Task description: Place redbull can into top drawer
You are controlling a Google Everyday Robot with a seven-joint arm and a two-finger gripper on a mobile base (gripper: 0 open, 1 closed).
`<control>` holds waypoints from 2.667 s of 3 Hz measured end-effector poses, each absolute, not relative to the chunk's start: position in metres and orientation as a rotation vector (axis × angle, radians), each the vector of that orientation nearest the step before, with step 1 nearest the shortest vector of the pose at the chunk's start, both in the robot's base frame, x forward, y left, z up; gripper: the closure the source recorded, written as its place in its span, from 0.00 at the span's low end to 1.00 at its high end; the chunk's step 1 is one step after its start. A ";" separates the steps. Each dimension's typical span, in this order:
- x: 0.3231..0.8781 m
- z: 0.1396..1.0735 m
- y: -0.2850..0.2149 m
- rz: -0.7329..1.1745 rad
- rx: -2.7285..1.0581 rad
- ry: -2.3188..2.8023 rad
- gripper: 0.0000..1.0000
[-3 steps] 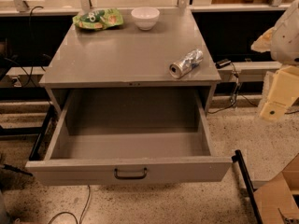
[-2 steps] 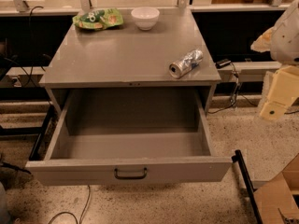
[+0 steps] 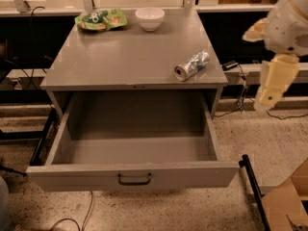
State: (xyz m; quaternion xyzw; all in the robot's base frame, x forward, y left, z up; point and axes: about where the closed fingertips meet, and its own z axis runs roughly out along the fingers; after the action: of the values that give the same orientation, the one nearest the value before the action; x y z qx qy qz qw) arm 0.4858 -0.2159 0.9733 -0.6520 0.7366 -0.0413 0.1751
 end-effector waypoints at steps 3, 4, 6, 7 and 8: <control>0.607 0.922 -0.166 -0.054 -2.163 1.759 0.00; 0.627 0.914 -0.170 -0.133 -2.205 1.722 0.00; 0.686 0.887 -0.173 -0.331 -2.342 1.628 0.00; 0.701 0.875 -0.167 -0.356 -2.403 1.608 0.00; 0.712 0.863 -0.156 -0.330 -2.452 1.581 0.00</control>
Offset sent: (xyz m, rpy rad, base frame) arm 0.1760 0.0821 -0.0800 -0.0266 0.0238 0.4897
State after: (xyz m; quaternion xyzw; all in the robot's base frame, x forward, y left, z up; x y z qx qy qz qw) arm 0.7117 -0.1564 0.8632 -0.8306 0.5357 -0.1117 0.1027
